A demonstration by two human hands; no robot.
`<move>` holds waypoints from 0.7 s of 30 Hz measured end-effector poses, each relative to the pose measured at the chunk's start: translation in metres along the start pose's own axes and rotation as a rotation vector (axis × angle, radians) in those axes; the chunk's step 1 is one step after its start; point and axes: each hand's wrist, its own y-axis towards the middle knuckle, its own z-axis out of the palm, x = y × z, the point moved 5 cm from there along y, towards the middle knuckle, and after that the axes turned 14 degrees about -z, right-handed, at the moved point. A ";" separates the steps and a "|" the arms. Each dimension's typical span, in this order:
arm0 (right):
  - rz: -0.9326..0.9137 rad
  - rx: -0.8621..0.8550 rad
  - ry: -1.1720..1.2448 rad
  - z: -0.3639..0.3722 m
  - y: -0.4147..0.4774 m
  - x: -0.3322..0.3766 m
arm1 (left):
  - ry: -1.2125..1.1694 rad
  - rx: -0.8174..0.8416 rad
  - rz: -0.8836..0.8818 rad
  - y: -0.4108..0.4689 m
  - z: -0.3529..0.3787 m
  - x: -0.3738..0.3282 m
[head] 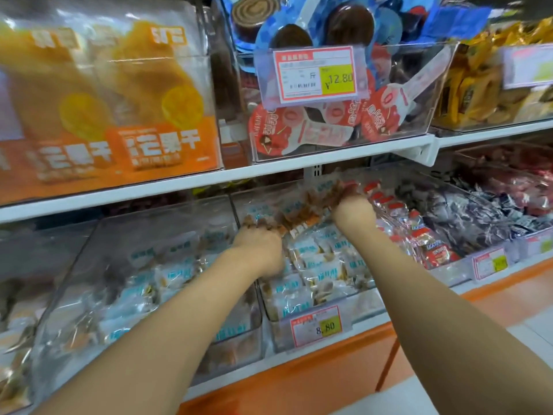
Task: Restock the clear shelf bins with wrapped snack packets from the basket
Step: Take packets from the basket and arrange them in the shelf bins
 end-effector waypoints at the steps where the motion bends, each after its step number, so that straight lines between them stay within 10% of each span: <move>1: -0.030 0.021 -0.045 0.002 0.002 0.000 | -0.003 0.009 -0.005 0.002 0.001 0.000; 12: -0.105 -0.326 -0.163 0.001 0.012 0.017 | 0.099 -0.060 -0.002 -0.002 0.004 -0.003; 21: -0.308 0.145 0.398 0.017 0.024 0.091 | 0.255 -0.026 -0.031 0.002 0.008 -0.006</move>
